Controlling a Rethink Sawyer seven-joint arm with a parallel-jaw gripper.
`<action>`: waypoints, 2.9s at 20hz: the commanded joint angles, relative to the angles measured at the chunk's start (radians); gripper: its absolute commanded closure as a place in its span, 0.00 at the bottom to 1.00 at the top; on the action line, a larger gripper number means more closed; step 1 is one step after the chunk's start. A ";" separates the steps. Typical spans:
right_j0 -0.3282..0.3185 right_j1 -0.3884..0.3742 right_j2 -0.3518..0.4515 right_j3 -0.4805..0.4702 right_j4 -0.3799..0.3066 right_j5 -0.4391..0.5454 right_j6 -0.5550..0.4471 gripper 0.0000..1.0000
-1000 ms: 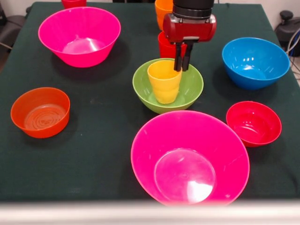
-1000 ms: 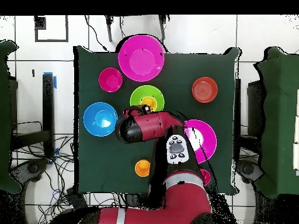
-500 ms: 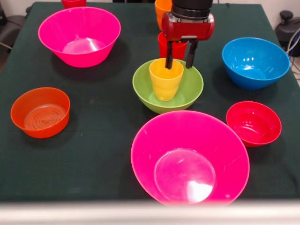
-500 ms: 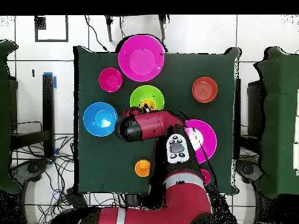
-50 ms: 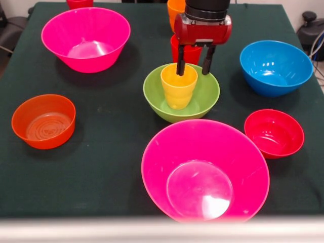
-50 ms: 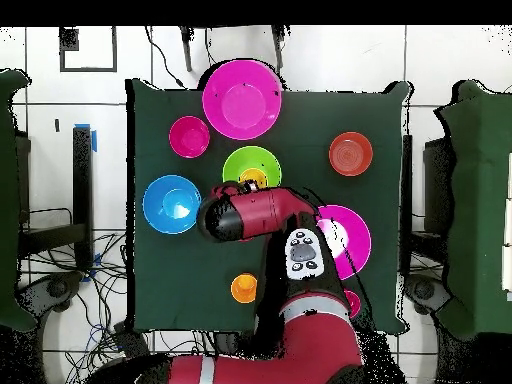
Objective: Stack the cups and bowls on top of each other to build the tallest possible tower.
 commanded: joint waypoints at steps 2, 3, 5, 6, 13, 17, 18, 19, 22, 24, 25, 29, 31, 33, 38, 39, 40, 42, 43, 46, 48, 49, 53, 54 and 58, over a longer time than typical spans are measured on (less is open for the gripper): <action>-0.001 -0.043 0.091 -0.025 0.028 0.164 0.016 0.00; 0.000 -0.069 0.097 -0.022 0.043 0.208 0.007 0.00; -0.004 -0.110 0.115 -0.022 0.067 0.264 -0.005 0.00; -0.003 -0.119 0.121 -0.030 0.075 0.282 -0.008 0.00; 0.011 -0.118 0.136 -0.100 0.110 0.366 -0.003 0.00; 0.007 -0.085 0.154 -0.154 0.096 0.325 -0.019 0.00; 0.007 -0.065 0.161 -0.185 0.088 0.314 -0.030 0.00; 0.005 -0.046 0.169 -0.213 0.091 0.315 -0.032 0.00; 0.013 -0.008 0.166 -0.284 0.091 0.340 -0.028 0.00; 0.013 0.010 0.168 -0.314 0.092 0.355 -0.030 0.00; 0.012 0.026 0.175 -0.334 0.087 0.361 -0.046 0.00; 0.020 0.062 0.178 -0.393 0.076 0.384 -0.059 0.00; 0.024 0.073 0.180 -0.412 0.073 0.393 -0.062 0.00; 0.026 0.083 0.180 -0.433 0.074 0.406 -0.065 0.00; 0.034 0.115 0.177 -0.474 0.077 0.412 -0.058 0.00; 0.037 0.122 0.175 -0.475 0.080 0.404 -0.047 0.00; 0.041 0.128 0.171 -0.477 0.079 0.395 -0.038 0.00; 0.054 0.146 0.163 -0.497 0.086 0.414 -0.019 0.00; 0.064 0.146 0.156 -0.500 0.090 0.424 -0.006 0.00; 0.084 0.140 0.136 -0.477 0.103 0.423 0.042 0.00; 0.090 0.137 0.128 -0.471 0.108 0.423 0.057 0.00; 0.093 0.136 0.123 -0.468 0.111 0.423 0.065 0.00; 0.122 0.126 0.093 -0.443 0.126 0.423 0.113 0.00; 0.125 0.127 0.089 -0.441 0.130 0.420 0.117 0.00; 0.141 0.139 0.071 -0.436 0.141 0.398 0.135 0.00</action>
